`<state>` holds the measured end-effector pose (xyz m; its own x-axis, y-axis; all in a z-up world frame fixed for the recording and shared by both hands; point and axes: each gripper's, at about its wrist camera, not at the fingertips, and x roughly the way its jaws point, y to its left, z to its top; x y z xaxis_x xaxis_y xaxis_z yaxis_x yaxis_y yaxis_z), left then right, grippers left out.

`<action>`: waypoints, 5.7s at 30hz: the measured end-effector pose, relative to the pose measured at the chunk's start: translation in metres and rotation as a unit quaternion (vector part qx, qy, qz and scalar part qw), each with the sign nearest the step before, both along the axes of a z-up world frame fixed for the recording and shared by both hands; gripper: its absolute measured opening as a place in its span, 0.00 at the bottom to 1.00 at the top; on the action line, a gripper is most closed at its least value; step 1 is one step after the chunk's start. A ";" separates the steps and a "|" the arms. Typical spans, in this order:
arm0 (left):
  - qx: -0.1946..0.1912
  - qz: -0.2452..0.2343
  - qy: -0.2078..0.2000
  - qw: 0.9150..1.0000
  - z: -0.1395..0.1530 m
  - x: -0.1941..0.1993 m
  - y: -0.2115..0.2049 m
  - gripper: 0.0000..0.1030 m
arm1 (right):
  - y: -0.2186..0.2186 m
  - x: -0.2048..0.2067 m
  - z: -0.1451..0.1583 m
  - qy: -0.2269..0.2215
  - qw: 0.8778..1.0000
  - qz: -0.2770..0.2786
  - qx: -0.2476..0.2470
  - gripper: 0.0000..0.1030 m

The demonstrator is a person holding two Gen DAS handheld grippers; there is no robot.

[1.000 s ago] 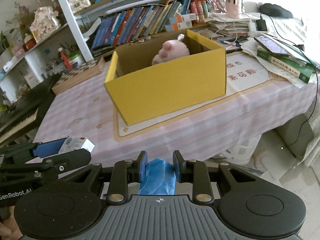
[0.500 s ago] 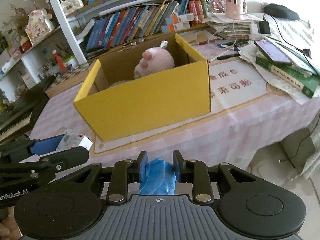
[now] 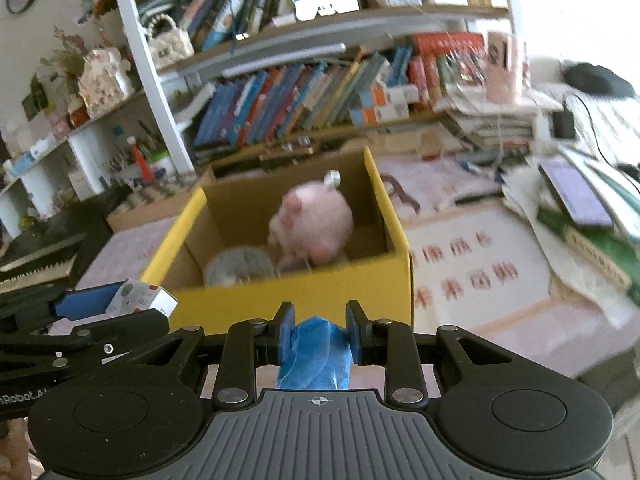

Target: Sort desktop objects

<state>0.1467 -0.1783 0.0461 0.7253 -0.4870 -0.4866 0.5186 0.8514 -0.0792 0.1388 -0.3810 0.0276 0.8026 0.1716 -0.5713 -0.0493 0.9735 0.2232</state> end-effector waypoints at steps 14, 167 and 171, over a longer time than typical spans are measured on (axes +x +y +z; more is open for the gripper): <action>0.032 0.051 -0.021 0.998 -0.002 0.070 -0.027 0.51 | 0.014 0.083 0.000 -0.020 0.993 0.086 -0.072 0.27; 0.079 0.247 0.033 0.965 -0.048 -0.187 0.134 1.00 | 0.131 -0.169 -0.038 0.019 0.997 0.010 -0.080 0.99; 0.076 0.246 0.033 0.966 -0.048 -0.186 0.135 1.00 | 0.131 -0.168 -0.038 0.021 0.996 0.009 -0.081 0.99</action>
